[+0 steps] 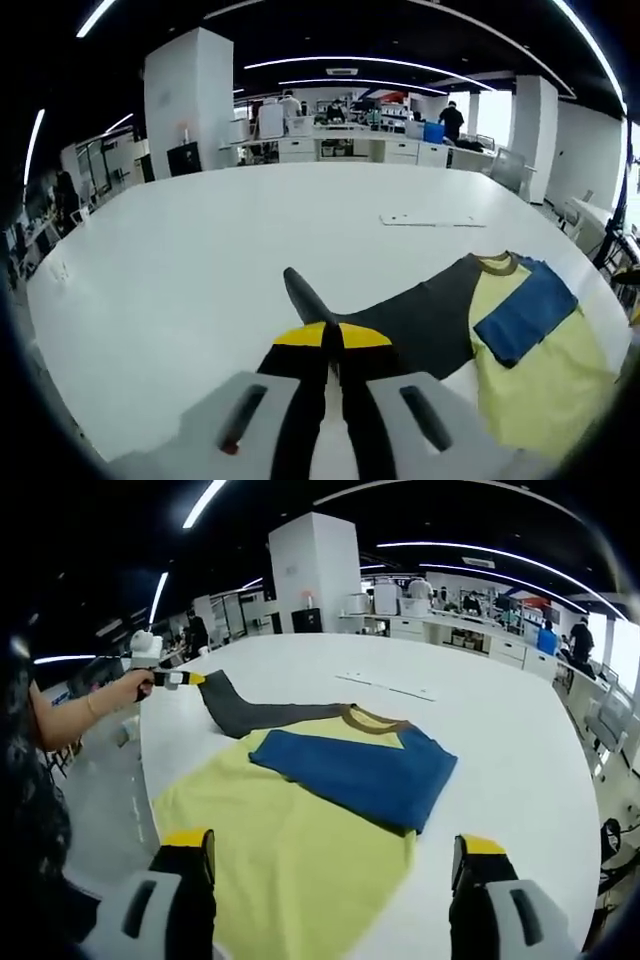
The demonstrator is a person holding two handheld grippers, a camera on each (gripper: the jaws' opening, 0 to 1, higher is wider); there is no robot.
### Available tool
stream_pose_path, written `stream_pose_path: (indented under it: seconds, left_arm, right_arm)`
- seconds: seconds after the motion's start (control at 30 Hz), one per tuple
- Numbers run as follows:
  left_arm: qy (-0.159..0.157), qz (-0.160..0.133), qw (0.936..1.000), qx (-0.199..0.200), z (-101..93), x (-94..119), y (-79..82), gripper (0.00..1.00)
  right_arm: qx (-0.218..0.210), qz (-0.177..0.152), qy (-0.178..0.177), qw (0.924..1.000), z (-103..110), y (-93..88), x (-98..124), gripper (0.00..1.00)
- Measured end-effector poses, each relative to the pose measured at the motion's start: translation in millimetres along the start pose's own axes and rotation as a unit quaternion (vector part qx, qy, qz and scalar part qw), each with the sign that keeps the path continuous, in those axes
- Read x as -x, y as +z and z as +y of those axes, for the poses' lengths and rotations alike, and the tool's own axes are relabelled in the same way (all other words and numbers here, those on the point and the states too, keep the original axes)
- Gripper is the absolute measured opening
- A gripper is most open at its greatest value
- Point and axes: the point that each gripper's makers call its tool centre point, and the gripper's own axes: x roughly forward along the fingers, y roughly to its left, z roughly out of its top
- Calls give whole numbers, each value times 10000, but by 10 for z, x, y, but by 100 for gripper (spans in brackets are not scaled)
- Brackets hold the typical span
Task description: Fold the garment on the visible template until the final outline fits inside the template.
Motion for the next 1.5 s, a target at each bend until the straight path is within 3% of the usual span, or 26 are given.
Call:
stream_pose_path:
  seconds: [0.37, 0.77, 1.1, 1.5]
  left_arm:
    - [-299, -284, 9986, -339, -337, -45, 345, 0]
    - [-800, -548, 9941, -496, -843, -145, 630, 0]
    - [-1253, -755, 9875, -582, -1328, -215, 881, 0]
    - [-1867, -889, 9757, -726, -1975, -327, 993, 0]
  right_arm:
    - [20, 22, 125, 9999, 47, -51, -48, 99]
    - [50, 18, 160, 9999, 41, -73, -37, 99]
    - [17, 7, 200, 9998, 59, -76, -54, 99]
    - [-12, 56, 126, 9999, 45, -107, -39, 99]
